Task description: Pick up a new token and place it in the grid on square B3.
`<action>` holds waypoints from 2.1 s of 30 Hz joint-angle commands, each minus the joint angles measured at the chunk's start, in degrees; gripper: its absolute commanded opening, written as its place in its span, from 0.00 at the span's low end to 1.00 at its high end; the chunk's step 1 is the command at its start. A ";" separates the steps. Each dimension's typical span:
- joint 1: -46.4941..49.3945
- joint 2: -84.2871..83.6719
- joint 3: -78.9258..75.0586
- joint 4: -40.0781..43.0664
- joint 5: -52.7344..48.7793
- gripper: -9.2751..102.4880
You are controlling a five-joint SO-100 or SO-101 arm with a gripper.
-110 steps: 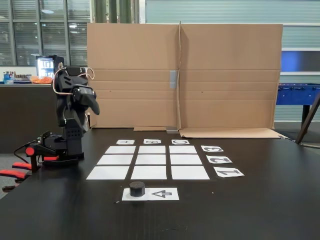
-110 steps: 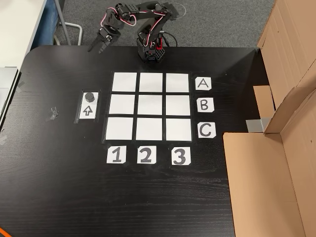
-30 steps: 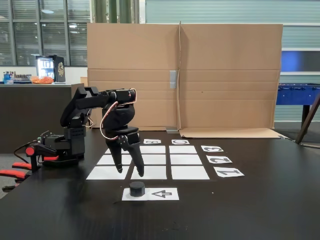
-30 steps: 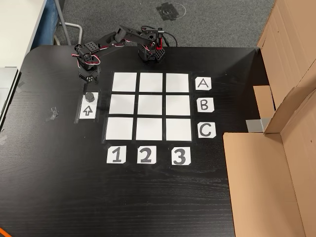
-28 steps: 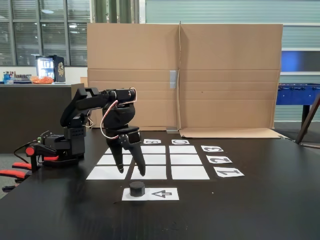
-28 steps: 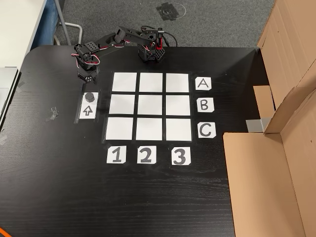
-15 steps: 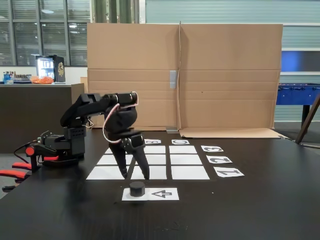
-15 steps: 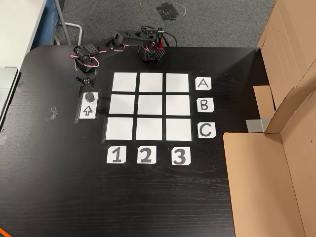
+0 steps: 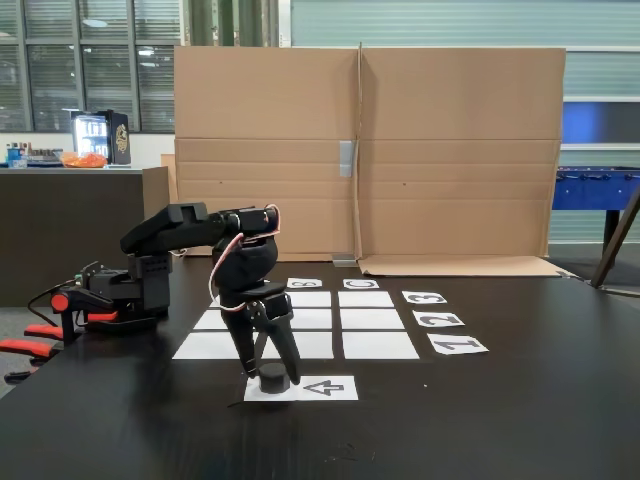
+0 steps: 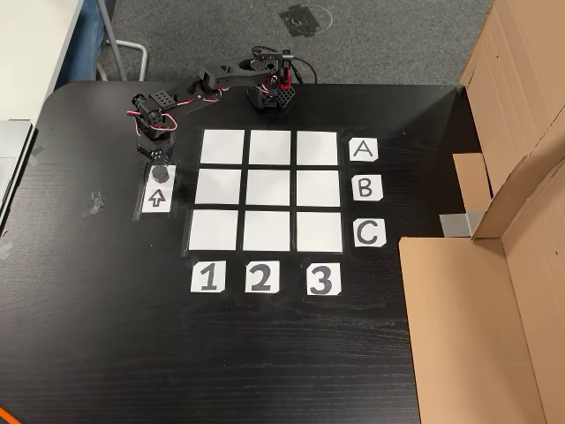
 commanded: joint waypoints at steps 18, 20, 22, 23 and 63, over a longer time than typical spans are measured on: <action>-0.97 -0.09 -4.92 0.09 0.44 0.07; -0.44 1.93 -4.92 0.26 0.53 0.07; 0.09 4.75 -4.66 0.35 0.62 0.07; 0.35 6.24 -4.57 0.44 0.62 0.07; -31.82 34.01 29.18 0.53 12.13 0.07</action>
